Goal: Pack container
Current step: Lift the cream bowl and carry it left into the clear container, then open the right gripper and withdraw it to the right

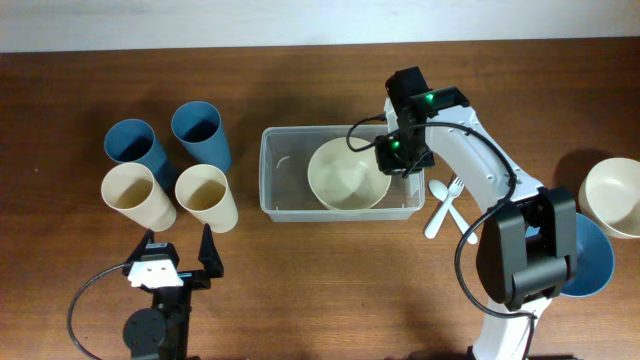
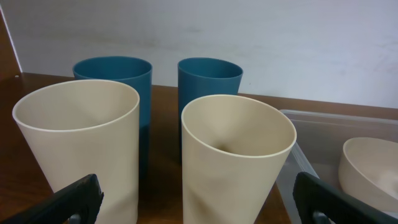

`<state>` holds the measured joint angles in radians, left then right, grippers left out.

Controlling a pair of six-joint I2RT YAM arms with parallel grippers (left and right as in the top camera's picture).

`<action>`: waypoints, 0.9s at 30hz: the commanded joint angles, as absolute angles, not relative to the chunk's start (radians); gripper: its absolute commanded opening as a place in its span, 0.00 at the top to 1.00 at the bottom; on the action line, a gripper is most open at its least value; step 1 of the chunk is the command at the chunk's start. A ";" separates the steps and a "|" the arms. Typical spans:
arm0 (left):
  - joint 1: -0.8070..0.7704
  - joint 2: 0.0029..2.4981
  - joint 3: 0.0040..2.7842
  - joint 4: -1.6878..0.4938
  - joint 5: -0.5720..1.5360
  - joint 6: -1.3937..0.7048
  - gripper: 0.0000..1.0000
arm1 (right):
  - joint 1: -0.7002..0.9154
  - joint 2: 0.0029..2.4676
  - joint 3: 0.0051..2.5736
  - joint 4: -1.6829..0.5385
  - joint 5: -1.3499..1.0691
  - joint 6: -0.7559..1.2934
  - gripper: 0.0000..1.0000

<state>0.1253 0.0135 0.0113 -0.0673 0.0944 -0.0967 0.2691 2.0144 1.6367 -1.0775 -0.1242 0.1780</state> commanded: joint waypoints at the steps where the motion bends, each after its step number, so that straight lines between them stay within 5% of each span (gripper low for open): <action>1: 0.122 0.005 0.010 -0.075 0.101 -0.081 0.00 | 0.274 2.003 1.695 -1.116 -0.125 0.177 0.76; 27: 0.122 0.005 0.010 -0.075 0.101 -0.081 0.00 | 0.364 1.991 1.960 -1.380 -0.147 0.108 0.68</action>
<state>0.1253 0.0135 0.0113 -0.0673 0.0944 -0.0967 0.4007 2.0140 1.8893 -1.3354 -0.1986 0.1181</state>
